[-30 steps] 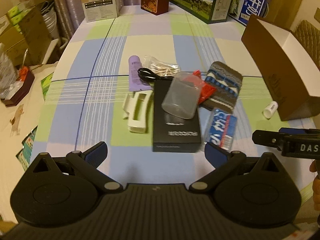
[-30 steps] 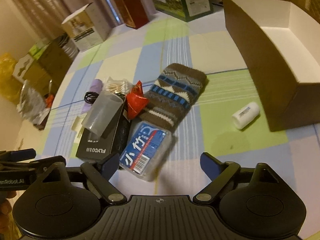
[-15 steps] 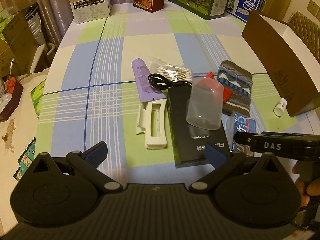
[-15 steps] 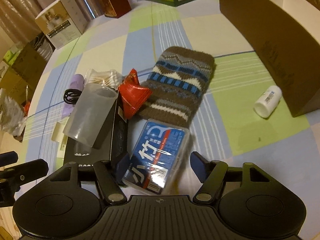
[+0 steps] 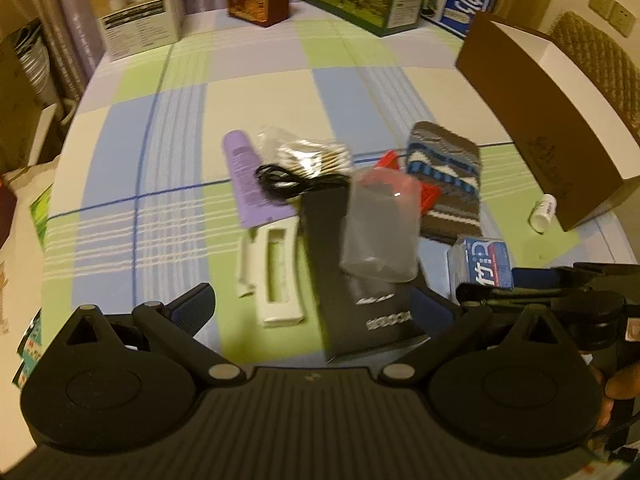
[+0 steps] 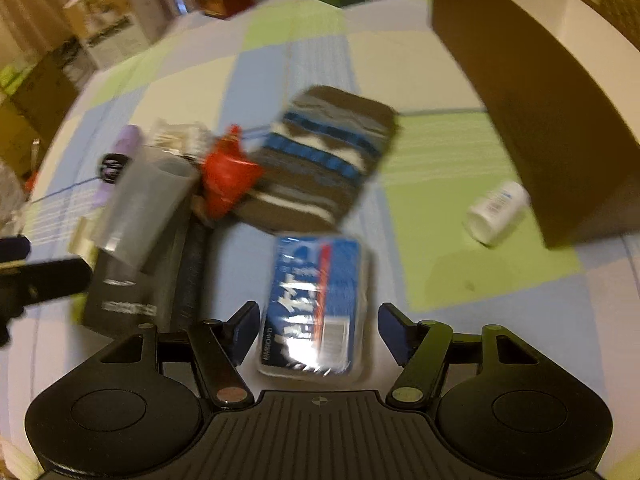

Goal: Organize objects
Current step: 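Close left tool on the clear cup while right tool grasps the blue floss box, then carry cup with left tool into the brown box while right tool drops the floss box there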

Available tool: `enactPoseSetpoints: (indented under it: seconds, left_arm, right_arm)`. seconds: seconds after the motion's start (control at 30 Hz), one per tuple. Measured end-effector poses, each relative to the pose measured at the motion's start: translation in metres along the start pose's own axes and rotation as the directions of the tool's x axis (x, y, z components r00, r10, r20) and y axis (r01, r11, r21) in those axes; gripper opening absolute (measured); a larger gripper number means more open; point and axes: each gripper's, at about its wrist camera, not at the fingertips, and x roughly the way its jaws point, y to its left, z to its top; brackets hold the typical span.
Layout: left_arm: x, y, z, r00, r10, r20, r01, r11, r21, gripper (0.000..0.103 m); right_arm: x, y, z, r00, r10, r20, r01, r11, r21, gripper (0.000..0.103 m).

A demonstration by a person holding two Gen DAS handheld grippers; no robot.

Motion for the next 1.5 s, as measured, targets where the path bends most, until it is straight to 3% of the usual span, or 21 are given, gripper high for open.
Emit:
enactPoseSetpoints:
  seconds: [0.3,0.6,0.67,0.73,1.1,1.13,1.23,1.5]
  left_arm:
    - [0.017,-0.032,0.024,0.997,-0.071,0.037,0.065,0.989,0.13,0.093]
    - [0.053,-0.047,0.041,0.997,-0.074,0.0,0.072,0.971,0.229,0.068]
    - [0.057,-0.047,0.042,0.997,-0.079,-0.008,0.078,0.97,0.228,0.054]
    - [0.058,-0.045,0.042,0.996,-0.09,-0.006,0.089,0.972,0.219,0.047]
    - [0.041,-0.031,0.028,0.997,-0.072,0.002,0.071,0.991,0.111,0.047]
    - [0.039,-0.03,0.027,0.998,-0.069,0.002,0.068,0.992,0.102,0.047]
    - [0.032,-0.029,0.022,0.998,-0.057,0.0,0.057,0.995,0.079,0.047]
    - [0.011,-0.049,0.017,0.998,-0.055,0.031,0.054,0.997,0.054,0.047]
  right_arm:
    - [-0.01,-0.043,-0.006,0.999,0.028,0.03,-0.031,0.993,0.113,0.063]
    - [-0.021,-0.049,-0.002,0.992,0.089,0.09,-0.096,0.993,0.067,0.063]
    - [-0.02,-0.047,-0.001,0.992,0.094,0.085,-0.098,0.994,0.041,0.063]
    - [-0.017,-0.044,0.0,0.992,0.093,0.081,-0.095,0.995,0.014,0.063]
    - [0.007,-0.029,0.003,0.995,0.073,0.062,-0.06,0.981,-0.182,0.062]
    - [0.008,-0.028,0.002,0.996,0.062,0.059,-0.049,0.978,-0.205,0.055]
    - [0.009,-0.027,-0.001,0.997,0.049,0.057,-0.033,0.968,-0.25,0.054]
    - [-0.035,-0.055,0.007,0.975,0.21,0.074,-0.194,0.964,-0.182,0.054]
